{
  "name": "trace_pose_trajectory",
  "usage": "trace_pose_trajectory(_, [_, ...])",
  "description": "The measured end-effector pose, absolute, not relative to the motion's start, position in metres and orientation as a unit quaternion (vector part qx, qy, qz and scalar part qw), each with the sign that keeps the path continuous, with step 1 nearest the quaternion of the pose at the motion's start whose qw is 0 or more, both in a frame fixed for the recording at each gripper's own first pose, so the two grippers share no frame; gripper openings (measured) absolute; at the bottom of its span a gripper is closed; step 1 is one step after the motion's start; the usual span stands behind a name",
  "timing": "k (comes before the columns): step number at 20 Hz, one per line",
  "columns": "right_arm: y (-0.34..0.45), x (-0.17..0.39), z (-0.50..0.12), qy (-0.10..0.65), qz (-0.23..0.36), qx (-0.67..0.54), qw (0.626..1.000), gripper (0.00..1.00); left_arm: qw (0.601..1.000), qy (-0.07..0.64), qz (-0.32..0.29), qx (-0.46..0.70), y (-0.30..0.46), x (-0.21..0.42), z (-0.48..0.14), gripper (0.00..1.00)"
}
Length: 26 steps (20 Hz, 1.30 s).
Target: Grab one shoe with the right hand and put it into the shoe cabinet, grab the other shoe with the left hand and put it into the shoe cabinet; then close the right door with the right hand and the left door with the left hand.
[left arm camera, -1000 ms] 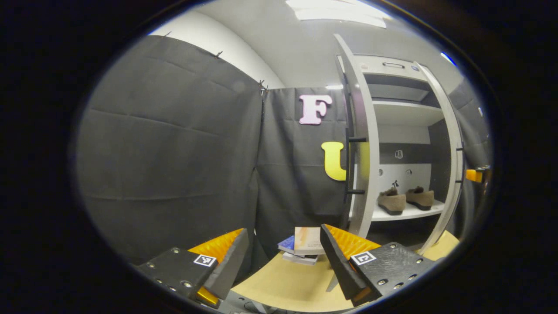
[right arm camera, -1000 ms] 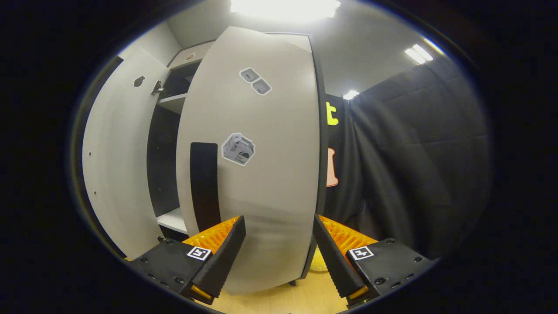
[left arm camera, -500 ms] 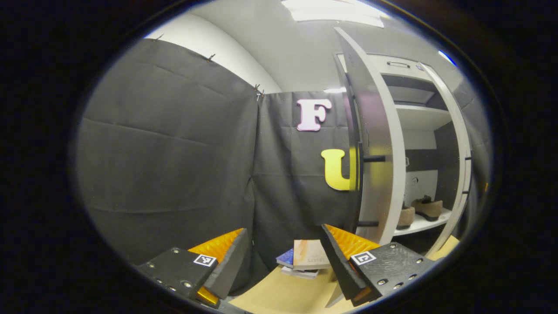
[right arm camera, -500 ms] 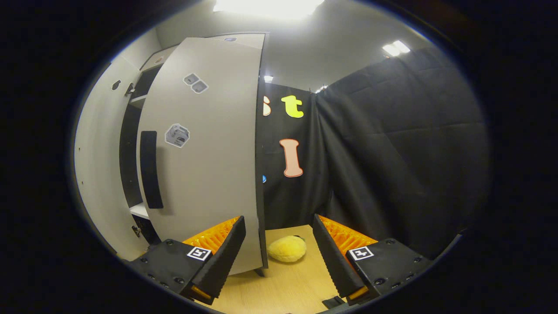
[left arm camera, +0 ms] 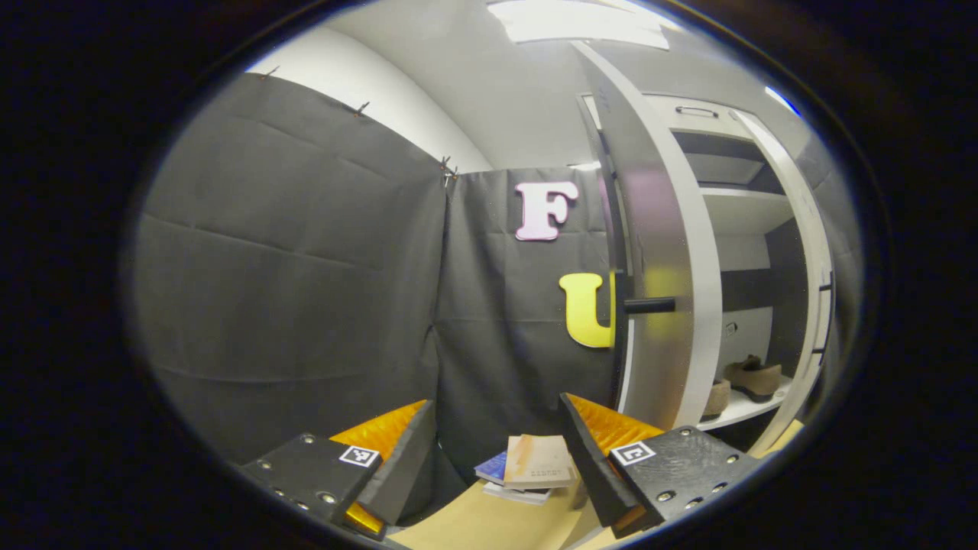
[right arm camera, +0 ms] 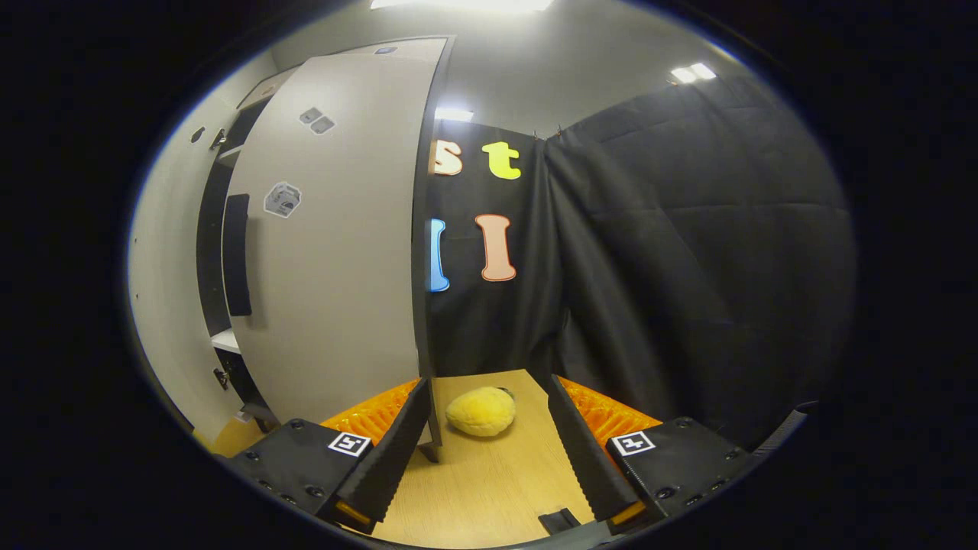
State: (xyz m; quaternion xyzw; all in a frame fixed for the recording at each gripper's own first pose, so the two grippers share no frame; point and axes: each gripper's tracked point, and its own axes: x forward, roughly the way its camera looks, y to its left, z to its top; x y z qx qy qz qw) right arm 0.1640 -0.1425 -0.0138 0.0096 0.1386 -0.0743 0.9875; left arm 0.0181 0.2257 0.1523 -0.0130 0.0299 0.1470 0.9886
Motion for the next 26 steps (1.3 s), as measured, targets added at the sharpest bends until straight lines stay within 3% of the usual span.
trace_pose_trajectory(5, [-0.134, 0.169, -0.026, 0.149, -0.051, 0.015, 0.987, 0.98, 0.990, 0.035, 0.137, 0.001, 0.221, 0.019, 0.152, 1.00])
trace_pose_trajectory(6, [-0.129, 0.172, -0.031, 0.151, -0.045, 0.015, 0.987, 0.98, 0.990, 0.035, 0.134, -0.003, 0.220, 0.019, 0.153, 0.94])
trace_pose_trajectory(7, [-0.123, 0.175, -0.034, 0.153, -0.039, 0.018, 0.987, 0.98, 0.991, 0.036, 0.129, -0.009, 0.217, 0.019, 0.154, 1.00])
trace_pose_trajectory(18, [-0.079, 0.181, -0.030, 0.153, 0.006, 0.025, 0.988, 0.99, 0.997, 0.029, 0.046, -0.060, 0.142, 0.026, 0.159, 1.00])
trace_pose_trajectory(26, [-0.090, 0.173, -0.032, 0.156, 0.000, 0.025, 0.988, 0.96, 0.996, 0.029, -0.017, -0.084, 0.054, 0.050, 0.151, 1.00])
